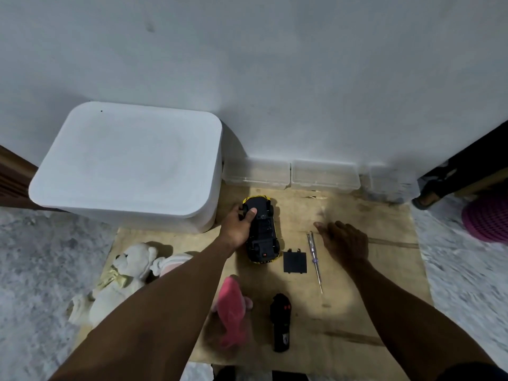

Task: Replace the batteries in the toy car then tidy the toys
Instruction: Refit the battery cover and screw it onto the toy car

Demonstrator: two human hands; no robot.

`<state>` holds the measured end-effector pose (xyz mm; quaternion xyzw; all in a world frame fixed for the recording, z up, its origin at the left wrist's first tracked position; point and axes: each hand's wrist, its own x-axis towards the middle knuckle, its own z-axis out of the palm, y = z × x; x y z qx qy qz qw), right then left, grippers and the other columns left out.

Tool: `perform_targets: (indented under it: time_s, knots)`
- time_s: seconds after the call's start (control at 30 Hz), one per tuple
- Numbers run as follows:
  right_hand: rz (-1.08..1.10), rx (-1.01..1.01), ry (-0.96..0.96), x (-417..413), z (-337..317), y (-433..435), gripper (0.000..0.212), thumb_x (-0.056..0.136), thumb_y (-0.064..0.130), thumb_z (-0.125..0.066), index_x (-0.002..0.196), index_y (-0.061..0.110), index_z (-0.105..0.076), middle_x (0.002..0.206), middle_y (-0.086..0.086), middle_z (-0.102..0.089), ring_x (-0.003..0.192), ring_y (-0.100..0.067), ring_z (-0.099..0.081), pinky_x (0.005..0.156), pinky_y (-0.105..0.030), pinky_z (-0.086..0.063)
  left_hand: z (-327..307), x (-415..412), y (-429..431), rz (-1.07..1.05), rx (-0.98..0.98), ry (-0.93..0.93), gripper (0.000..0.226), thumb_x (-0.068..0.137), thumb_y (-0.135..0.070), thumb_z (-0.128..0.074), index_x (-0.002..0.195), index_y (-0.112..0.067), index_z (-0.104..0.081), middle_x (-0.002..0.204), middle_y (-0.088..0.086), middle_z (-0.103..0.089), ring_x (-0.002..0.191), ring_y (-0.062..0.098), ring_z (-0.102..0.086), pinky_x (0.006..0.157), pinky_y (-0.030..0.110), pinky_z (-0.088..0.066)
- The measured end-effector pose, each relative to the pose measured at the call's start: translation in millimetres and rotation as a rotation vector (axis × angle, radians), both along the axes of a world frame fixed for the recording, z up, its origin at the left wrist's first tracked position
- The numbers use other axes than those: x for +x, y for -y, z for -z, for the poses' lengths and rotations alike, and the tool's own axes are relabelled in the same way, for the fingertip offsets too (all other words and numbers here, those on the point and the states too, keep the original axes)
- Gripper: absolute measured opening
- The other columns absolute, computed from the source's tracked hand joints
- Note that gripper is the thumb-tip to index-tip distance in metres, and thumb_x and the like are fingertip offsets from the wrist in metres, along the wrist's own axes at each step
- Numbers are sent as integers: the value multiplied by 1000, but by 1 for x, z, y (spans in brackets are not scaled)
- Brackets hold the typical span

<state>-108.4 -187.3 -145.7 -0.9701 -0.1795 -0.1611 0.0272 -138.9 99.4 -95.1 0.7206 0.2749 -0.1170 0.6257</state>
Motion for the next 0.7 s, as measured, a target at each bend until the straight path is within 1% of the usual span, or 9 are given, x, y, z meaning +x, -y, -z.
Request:
perform_targets:
  time_s: [0.13, 0.17, 0.23, 0.33, 0.43, 0.5, 0.6, 0.67, 0.7]
  knots:
    - [26, 38, -21, 10, -5, 0, 43, 98, 46, -44, 79, 22, -74, 46, 3, -53, 34, -14, -44, 46, -18, -27, -2, 1, 0, -14, 4, 1, 22, 97, -33, -58, 110, -15, -57, 103, 2, -66, 102, 25, -65, 95, 46, -52]
    - [49, 40, -23, 9, -5, 0, 43, 98, 47, -45, 78, 21, -74, 46, 4, -52, 35, -13, -43, 46, -18, -27, -2, 2, 0, -19, 8, 3, 21, 97, -32, -58, 109, -14, -57, 103, 3, -66, 101, 26, -65, 95, 46, -52]
    - [80, 27, -24, 4, -4, -1, 46, 96, 50, -49, 66, 19, -64, 47, 4, -49, 37, -13, -42, 46, -18, -27, -3, 2, 1, -21, 16, 9, 20, 98, -31, -57, 108, -15, -57, 99, 0, -65, 100, 25, -64, 95, 45, -52]
    - [60, -63, -55, -1, -2, 0, 45, 96, 51, -54, 65, 17, -56, 52, 2, -50, 41, -15, -46, 46, -18, -29, -6, 1, 3, -19, 9, 18, 20, 98, -31, -57, 109, -14, -57, 100, 0, -64, 100, 24, -64, 94, 42, -52]
    - [26, -39, -83, 6, -5, 2, 51, 97, 50, -44, 61, 17, -58, 46, 3, -49, 35, -14, -42, 47, -18, -24, -7, -1, 3, -9, 16, 22, 23, 98, -32, -57, 111, -13, -57, 99, -2, -63, 99, 22, -63, 93, 39, -52]
    - [95, 31, -159, 10, -12, 0, 59, 98, 54, -37, 56, 18, -57, 44, 4, -50, 35, -14, -43, 48, -19, -25, -8, -2, 3, -5, 22, 24, 24, 98, -34, -57, 111, -14, -56, 98, -4, -62, 99, 22, -63, 92, 40, -53]
    - [327, 204, -296, 13, -27, -9, 63, 100, 59, -39, 54, 19, -54, 48, 3, -51, 44, -16, -46, 54, -23, -30, -14, -1, 4, -4, 0, 12, 25, 98, -35, -56, 111, -13, -55, 100, 0, -63, 97, 22, -63, 89, 41, -54]
    - [504, 448, -398, 19, -34, -14, 68, 97, 64, -38, 53, 15, -55, 53, -3, -55, 52, -20, -53, 60, -28, -38, -18, 0, 5, -3, -24, 1, 27, 97, -36, -57, 112, -13, -54, 105, 4, -63, 98, 26, -64, 86, 44, -56]
    - [585, 623, -450, 22, -40, -16, 71, 95, 67, -39, 53, 12, -55, 55, -7, -58, 55, -24, -56, 62, -30, -41, -21, 0, 5, -5, -35, -3, 28, 97, -36, -57, 112, -13, -54, 106, 6, -63, 99, 27, -65, 84, 45, -56]
